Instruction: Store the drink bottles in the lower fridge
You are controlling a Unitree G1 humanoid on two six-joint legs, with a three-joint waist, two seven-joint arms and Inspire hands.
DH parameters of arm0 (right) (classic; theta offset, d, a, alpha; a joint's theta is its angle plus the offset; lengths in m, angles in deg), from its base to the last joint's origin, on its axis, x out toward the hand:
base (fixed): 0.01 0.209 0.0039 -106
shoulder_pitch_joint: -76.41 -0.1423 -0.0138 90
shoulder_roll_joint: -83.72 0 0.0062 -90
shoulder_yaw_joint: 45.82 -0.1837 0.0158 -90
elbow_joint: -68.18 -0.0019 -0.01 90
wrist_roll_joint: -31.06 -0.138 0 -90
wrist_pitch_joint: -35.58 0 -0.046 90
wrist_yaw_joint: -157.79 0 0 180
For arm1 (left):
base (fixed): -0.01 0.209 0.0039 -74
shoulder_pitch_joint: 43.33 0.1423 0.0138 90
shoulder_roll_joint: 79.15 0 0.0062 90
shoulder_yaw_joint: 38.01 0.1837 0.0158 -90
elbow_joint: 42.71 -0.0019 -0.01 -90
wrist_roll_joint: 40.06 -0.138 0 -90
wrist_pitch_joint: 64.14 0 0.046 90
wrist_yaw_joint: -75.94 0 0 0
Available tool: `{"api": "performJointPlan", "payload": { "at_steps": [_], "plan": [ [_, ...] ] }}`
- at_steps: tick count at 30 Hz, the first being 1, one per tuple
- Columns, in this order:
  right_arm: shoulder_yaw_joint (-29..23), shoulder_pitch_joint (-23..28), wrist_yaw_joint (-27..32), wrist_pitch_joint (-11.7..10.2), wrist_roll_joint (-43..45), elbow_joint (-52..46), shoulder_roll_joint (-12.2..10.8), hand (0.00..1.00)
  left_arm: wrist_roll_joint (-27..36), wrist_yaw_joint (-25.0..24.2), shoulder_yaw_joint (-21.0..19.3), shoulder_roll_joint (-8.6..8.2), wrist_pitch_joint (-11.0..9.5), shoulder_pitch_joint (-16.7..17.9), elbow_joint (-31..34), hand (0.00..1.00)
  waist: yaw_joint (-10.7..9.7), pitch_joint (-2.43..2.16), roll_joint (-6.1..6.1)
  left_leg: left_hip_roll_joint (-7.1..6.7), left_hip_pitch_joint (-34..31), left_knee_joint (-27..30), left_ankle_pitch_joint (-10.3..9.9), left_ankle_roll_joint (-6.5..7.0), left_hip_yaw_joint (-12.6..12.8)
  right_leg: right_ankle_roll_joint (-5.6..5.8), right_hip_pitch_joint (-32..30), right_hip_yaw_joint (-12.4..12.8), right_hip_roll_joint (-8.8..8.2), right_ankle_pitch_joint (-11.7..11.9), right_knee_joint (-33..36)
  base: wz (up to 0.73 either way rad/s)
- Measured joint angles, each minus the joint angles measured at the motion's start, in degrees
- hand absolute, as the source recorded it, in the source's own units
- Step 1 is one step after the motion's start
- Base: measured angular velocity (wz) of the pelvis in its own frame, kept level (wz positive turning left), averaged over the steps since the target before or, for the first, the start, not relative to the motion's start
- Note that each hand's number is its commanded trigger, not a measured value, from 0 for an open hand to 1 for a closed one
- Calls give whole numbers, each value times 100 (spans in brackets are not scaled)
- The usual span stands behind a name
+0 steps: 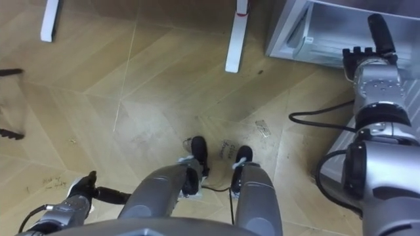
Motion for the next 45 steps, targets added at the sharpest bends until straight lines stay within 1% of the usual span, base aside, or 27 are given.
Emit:
{"api": "performJointPlan", "payload": {
  "at_steps": [4,6,7,9,11,13,14,15,16,18,19,20,21,22,23,24,25,27,28,30,35,36,37,38,39,41,45],
  "plan": [
    [89,4,-217,-1,263,184,44,0,-45,0,2,14,-11,14,5,0,3,2,-8,18,110,3,-17,-6,-8,-2,142,-6,17,2,-60,1],
    [178,26,-366,5,422,388,50,0,-43,-5,2,44,-29,68,26,0,-13,-1,-5,58,215,4,-43,-19,-39,-3,326,-55,59,25,-208,0],
    [206,30,-485,10,464,547,51,0,-25,-62,2,95,-44,90,25,0,-11,0,-22,91,267,5,-58,-32,-55,-10,435,-69,99,62,-319,0],
    [206,35,-698,49,539,731,105,0,18,-215,3,174,-66,100,17,0,-64,-4,-40,98,333,0,-71,-38,-106,-10,559,-124,109,79,-406,6],
    [206,88,-836,61,712,758,154,0,12,-334,-12,220,-137,99,19,0,-80,-9,-47,98,360,0,-80,-35,-115,-3,604,-138,111,90,-440,3],
    [206,211,-984,60,855,760,192,0,5,-409,-33,248,-151,102,19,0,-88,-11,-47,104,428,-2,-103,-33,-127,3,708,-172,124,112,-509,2],
    [215,374,-1137,60,1063,784,250,0,-46,-464,-129,248,-172,101,13,0,-97,-13,-42,106,498,-4,-123,-39,-165,15,824,-187,137,119,-586,11],
    [219,591,-1332,57,1599,872,297,0,-66,-482,-234,256,-190,122,6,0,-96,-16,-41,119,596,0,-159,-50,-206,31,965,-185,206,131,-718,11],
    [220,695,-1417,52,1851,940,302,0,-68,-483,-278,261,-194,151,7,0,-92,-33,-47,128,649,-4,-178,-55,-216,39,1051,-185,227,141,-798,0],
    [375,1162,-1627,56,2748,1027,300,0,-66,-477,-373,269,-188,259,23,0,-88,-75,-62,171,869,3,-278,-71,-196,41,1370,-212,245,178,-1009,-10],
    [424,1288,-1675,56,2989,1031,300,0,-75,-479,-381,267,-190,273,22,0,-88,-85,-64,172,917,0,-297,-78,-195,44,1421,-221,251,180,-1034,-5],
    [567,1595,-1796,54,3470,1045,299,0,-117,-479,-389,265,-194,293,21,0,-101,-103,-61,178,1026,-20,-325,-87,-208,42,1576,-263,260,200,-1141,0],
    [775,1911,-1940,58,3832,1101,289,0,-113,-476,-389,271,-219,331,35,0,-104,-137,-72,185,1151,-33,-367,-99,-209,44,1730,-270,276,199,-1221,0],
    [891,2073,-1994,59,4034,1126,271,0,-114,-468,-390,273,-221,363,56,0,-103,-151,-78,192,1220,-33,-396,-109,-200,45,1815,-268,285,198,-1263,-4],
    [1088,2335,-2118,106,4418,1233,231,0,-117,-462,-395,277,-237,444,97,0,-124,-167,-79,211,1366,-34,-455,-126,-198,45,2007,-261,323,198,-1376,-5],
    [1179,2459,-2159,131,4595,1278,202,0,-119,-462,-395,279,-253,480,91,0,-148,-174,-80,215,1444,-45,-477,-135,-198,46,2108,-260,328,196,-1419,-5],
    [1306,2746,-2207,146,4901,1298,117,0,-139,-453,-398,289,-267,555,91,0,-176,-198,-100,211,1605,-91,-505,-152,-197,50,2280,-253,329,175,-1476,0],
    [1335,3294,-2379,172,5284,1404,-109,0,-230,-453,-476,286,-319,678,95,0,-235,-227,-126,194,1903,-124,-579,-198,-240,49,2656,-278,359,162,-1625,2],
    [1326,3427,-2412,175,5322,1401,-179,0,-270,-453,-516,288,-351,729,103,0,-248,-236,-140,198,1980,-133,-606,-209,-240,45,2729,-276,366,148,-1665,0],
    [1324,3833,-2599,183,5390,1391,-402,0,-517,-454,-764,286,-402,966,188,0,-338,-267,-178,209,2241,-135,-699,-248,-233,32,3005,-229,389,83,-1717,-10],
    [1316,4162,-2807,267,5576,1404,-782,0,-716,-447,-811,243,-362,1099,164,0,-446,-243,-150,254,2678,-111,-832,-296,-215,27,3475,-227,409,-2,-1806,-2],
    [1316,4179,-2851,271,5575,1402,-823,0,-772,-445,-835,223,-346,1133,169,0,-460,-232,-158,253,2732,-113,-847,-300,-214,26,3528,-221,408,-23,-1802,-3],
    [1317,4211,-2911,292,5561,1404,-907,0,-892,-443,-928,161,-326,1188,178,0,-474,-209,-147,252,2827,-110,-879,-311,-207,27,3613,-199,412,-50,-1798,-4],
    [1315,4270,-2990,302,5551,1424,-962,0,-1043,-446,-949,104,-280,1200,183,0,-482,-226,-109,256,2885,-96,-912,-318,-201,30,3677,-189,417,-73,-1805,-6],
    [1304,4293,-3047,316,5549,1457,-998,0,-1184,-450,-1024,34,-212,1198,199,0,-487,-224,-122,257,2923,-98,-928,-323,-187,30,3706,-173,420,-82,-1805,-5],
    [1247,4300,-3074,346,5554,1469,-1011,0,-1349,-450,-1163,-62,-123,1208,196,0,-496,-234,-85,257,2981,-110,-942,-327,-181,29,3763,-169,421,-86,-1828,-2],
    [1106,4363,-3048,429,5586,1514,-1132,0,-1509,-427,-1163,-124,89,1306,188,0,-499,-233,-104,275,3205,-167,-984,-369,-131,6,3969,-116,447,-119,-1890,-6]
  ]
}}
